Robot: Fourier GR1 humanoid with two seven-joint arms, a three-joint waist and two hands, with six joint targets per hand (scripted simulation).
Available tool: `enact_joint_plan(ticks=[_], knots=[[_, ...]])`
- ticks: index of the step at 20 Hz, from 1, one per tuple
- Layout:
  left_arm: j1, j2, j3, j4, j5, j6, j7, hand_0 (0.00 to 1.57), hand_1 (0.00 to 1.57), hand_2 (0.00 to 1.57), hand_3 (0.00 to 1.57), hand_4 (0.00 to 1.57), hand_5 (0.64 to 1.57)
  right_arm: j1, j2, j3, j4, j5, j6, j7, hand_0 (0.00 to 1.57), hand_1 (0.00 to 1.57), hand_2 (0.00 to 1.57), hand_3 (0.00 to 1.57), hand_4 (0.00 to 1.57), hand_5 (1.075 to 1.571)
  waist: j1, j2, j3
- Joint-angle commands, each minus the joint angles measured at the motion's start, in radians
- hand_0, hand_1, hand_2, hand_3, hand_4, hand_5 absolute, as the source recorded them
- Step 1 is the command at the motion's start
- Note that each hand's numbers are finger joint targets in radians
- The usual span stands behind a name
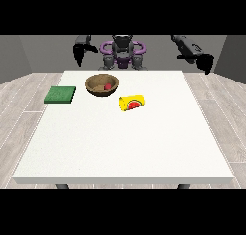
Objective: Pick the cup and pour the ball into the bowl, then pick the bowl and place it on the pad
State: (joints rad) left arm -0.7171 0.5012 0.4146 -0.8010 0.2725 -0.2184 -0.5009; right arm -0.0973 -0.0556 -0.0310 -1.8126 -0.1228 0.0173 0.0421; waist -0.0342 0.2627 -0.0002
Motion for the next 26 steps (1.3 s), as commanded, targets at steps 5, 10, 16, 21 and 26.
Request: enact_joint_plan(ticks=[5,10,16,21,26], knots=[[-0.144,0.182,0.014,-0.055,0.026,-0.048,0.167,0.00,0.00,0.00,0.00,0.00,1.523,-0.049,0.012,-0.092,0.348,-0.053,0.076,-0.262,0.00,0.00,0.00,0.00,0.39,1.570,0.023,0.077,0.0024],[-0.152,0.220,0.000,-0.056,0.015,-0.041,0.223,0.00,0.00,0.00,0.00,0.00,1.544,-0.100,-0.021,-0.129,0.507,-0.070,0.113,-0.278,0.00,0.00,0.00,0.00,0.32,1.571,-0.002,0.034,0.0014],[-0.221,0.268,0.009,-0.092,0.048,-0.056,0.287,0.00,0.00,0.00,0.00,0.00,1.539,-0.216,-0.017,-0.175,0.711,-0.089,0.102,-0.317,0.00,0.00,0.00,0.00,0.32,1.569,0.026,0.039,0.0010],[-0.247,0.296,0.017,-0.077,0.075,-0.069,0.345,0.00,0.00,0.00,0.00,0.00,1.538,-0.278,-0.024,-0.192,0.822,-0.102,0.105,-0.321,0.00,0.00,0.00,0.00,0.41,1.570,0.010,0.030,0.0009],[-0.237,0.298,0.023,-0.104,0.086,-0.064,0.339,0.00,0.00,0.00,0.00,0.00,1.528,-0.290,-0.036,-0.212,0.925,-0.096,0.107,-0.380,0.00,0.00,0.00,0.00,0.38,1.571,0.030,0.050,0.0009]])
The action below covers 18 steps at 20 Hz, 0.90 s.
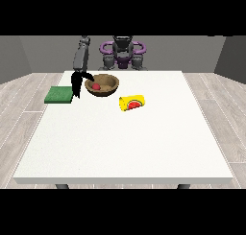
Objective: Pick the cup and pour the ball into the bowl, then pick the bowl and place it on the pad
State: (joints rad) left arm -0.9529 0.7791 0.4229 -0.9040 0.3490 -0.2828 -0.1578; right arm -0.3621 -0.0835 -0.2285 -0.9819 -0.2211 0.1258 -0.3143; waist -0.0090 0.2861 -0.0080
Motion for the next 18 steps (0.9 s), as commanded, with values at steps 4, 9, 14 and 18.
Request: enact_joint_plan(ticks=[4,9,14,18], knots=[[-0.050,-0.012,-0.018,-0.075,0.016,0.021,0.024,0.00,0.00,0.00,0.00,0.00,1.529,-0.082,0.001,-0.034,0.146,0.005,-0.025,-0.091,0.00,0.00,0.00,0.00,0.31,1.567,0.048,0.073,0.0095],[-0.060,0.015,-0.022,-0.060,0.043,-0.024,0.086,0.00,0.00,0.00,0.00,0.00,1.537,-0.015,0.071,0.011,0.131,0.040,-0.069,-0.114,0.00,0.00,0.00,0.00,0.31,1.570,0.065,0.034,0.0090],[-0.105,0.041,-0.011,-0.035,0.049,-0.021,0.095,0.00,0.00,0.00,0.00,0.00,1.533,-0.081,0.081,0.033,0.103,0.046,-0.161,-0.053,0.00,0.00,0.00,0.00,0.44,1.570,0.091,0.059,0.0081],[-0.146,0.035,-0.009,-0.035,0.051,-0.008,0.070,0.00,0.00,0.00,0.00,0.00,1.538,-0.098,0.082,0.093,0.107,0.018,-0.228,-0.056,0.00,0.00,0.00,0.00,0.42,1.570,0.096,0.100,0.0087]])
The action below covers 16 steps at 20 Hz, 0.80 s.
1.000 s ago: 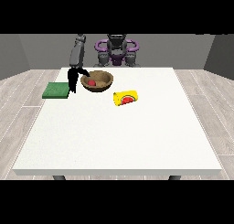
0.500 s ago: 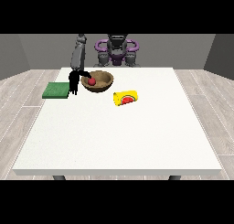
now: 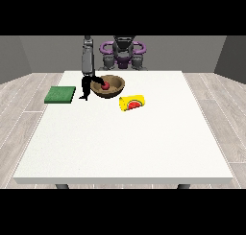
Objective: Pick the cup and pour the ball into the bowl, then pick the bowl and place it on the pad
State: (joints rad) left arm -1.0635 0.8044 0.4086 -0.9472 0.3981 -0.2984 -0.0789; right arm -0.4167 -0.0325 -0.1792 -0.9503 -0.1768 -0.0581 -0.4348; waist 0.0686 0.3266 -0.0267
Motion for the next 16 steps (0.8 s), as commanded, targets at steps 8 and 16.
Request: enact_joint_plan(ticks=[8,16], knots=[[-0.001,0.036,0.024,0.052,0.031,-0.054,0.008,0.00,0.00,0.00,0.00,0.00,1.546,0.060,-0.039,0.066,0.019,0.144,-0.187,0.212,1.57,1.57,1.57,1.57,1.16,1.432,0.036,0.022,0.0240],[0.144,0.062,0.056,0.214,-0.010,-0.085,-0.081,0.00,0.00,0.00,0.00,0.00,1.545,0.013,-0.201,0.171,-0.210,0.259,-0.159,0.635,1.57,1.57,1.57,1.57,1.26,1.456,-0.083,-0.155,0.0219]])
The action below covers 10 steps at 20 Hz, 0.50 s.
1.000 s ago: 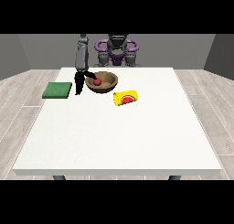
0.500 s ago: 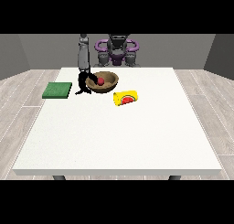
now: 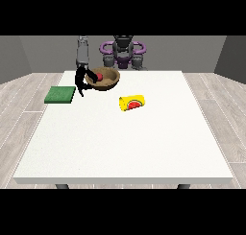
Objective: Pick the cup and pour the ball into the bowl, then pick the bowl and place it on the pad
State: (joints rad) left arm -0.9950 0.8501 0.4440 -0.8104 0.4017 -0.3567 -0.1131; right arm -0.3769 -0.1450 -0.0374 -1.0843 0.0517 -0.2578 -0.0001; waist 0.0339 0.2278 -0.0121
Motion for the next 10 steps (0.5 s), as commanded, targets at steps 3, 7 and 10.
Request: enact_joint_plan(ticks=[3,7,10], knots=[[0.074,0.075,0.039,0.135,-0.027,-0.018,-0.048,0.00,0.00,0.00,0.00,0.00,1.544,-0.092,-0.066,0.074,-0.151,0.060,0.029,0.341,1.57,1.57,1.57,1.57,1.25,1.472,-0.112,-0.082,0.0097],[0.121,0.079,0.062,0.125,-0.003,-0.055,-0.108,0.00,0.00,0.00,0.00,0.00,1.542,-0.056,-0.097,0.013,-0.088,0.004,0.104,0.263,1.57,1.57,1.57,1.57,1.28,1.481,-0.102,-0.019,0.0119],[0.117,0.129,0.085,0.138,0.006,-0.092,-0.144,0.00,0.00,0.00,0.00,0.00,1.539,-0.128,-0.197,-0.040,-0.072,0.003,0.147,0.267,1.57,1.57,1.57,1.57,1.30,1.520,-0.082,0.048,0.0118]])
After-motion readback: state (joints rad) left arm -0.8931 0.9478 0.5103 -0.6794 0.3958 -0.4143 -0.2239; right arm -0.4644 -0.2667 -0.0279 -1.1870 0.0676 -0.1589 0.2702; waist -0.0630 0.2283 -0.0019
